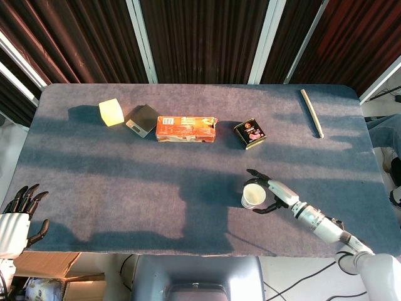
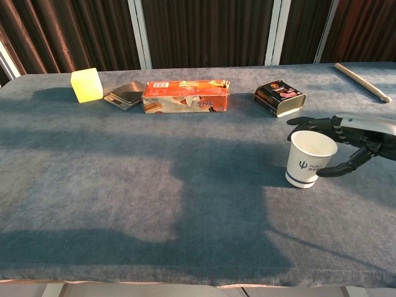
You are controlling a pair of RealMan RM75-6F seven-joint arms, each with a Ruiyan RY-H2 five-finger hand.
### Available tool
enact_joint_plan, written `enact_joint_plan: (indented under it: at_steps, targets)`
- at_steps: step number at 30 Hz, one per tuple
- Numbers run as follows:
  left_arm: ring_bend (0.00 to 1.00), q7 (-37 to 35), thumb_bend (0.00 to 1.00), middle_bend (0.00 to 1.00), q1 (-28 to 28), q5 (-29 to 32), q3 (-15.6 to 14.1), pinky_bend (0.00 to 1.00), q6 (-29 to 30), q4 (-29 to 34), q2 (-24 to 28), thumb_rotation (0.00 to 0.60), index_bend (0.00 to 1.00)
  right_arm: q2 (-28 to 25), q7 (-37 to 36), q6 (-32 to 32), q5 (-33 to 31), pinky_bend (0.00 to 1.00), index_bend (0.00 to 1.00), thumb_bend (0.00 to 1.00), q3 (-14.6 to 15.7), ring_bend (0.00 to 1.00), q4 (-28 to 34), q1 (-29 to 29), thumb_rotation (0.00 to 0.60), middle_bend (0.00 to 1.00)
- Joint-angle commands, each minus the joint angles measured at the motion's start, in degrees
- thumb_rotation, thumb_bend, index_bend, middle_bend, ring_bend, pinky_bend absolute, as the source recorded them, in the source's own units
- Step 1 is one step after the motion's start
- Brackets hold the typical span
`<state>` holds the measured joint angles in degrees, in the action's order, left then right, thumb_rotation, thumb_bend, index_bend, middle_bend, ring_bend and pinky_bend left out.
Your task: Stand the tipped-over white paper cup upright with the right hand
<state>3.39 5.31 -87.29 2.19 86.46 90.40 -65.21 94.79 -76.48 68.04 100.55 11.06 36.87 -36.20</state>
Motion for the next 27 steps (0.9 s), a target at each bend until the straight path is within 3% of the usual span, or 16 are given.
enact_joint_plan:
  at_steps: [1,5,8,13,17,21,27]
  targets:
    - [0.03,-0.07,0.39,0.05,-0.02,-0.03,-0.05,0.25,-0.01,0.01,0.03,0.600,0.20,-2.40,7.18,2.41,0.40,0.06,0.23,0.31,-0.18,0.00,2.81,0.68,0.600,0.00]
    - [0.02,0.10,0.39,0.06,0.04,0.04,0.00,0.25,-0.10,0.00,-0.03,0.600,0.20,-6.05,17.95,6.00,0.09,0.05,0.18,0.27,-1.49,0.00,8.13,1.80,0.600,0.00]
    - [0.03,0.32,0.39,0.06,0.05,0.14,-0.04,0.25,-0.24,0.05,-0.04,0.600,0.20,-8.50,30.50,11.39,-1.84,0.05,0.17,0.26,-4.80,0.00,14.21,4.06,0.600,0.00]
    - [0.03,0.51,0.39,0.06,0.14,0.11,0.09,0.25,-0.19,0.06,-0.20,0.600,0.20,-12.59,64.28,19.04,-4.83,0.05,0.17,0.26,-9.34,0.00,26.30,9.37,0.600,0.01]
    - [0.03,0.64,0.39,0.06,0.17,0.04,-0.04,0.25,-0.34,0.03,-0.22,0.600,0.20,-14.13,84.63,23.98,-8.67,0.06,0.17,0.26,-11.64,0.00,36.11,14.79,0.600,0.03]
    - [0.03,0.61,0.39,0.06,0.09,-0.12,-0.08,0.25,-0.12,0.13,-0.15,0.600,0.20,-15.63,93.17,26.01,-12.47,0.11,0.17,0.26,-12.21,0.00,43.42,19.13,0.600,0.06]
    - [0.03,1.18,0.39,0.06,0.02,-0.19,-0.05,0.25,0.14,0.19,-0.36,0.600,0.20,-17.44,93.56,23.97,-16.50,0.13,0.17,0.26,-12.81,0.01,46.53,21.76,0.600,0.08]
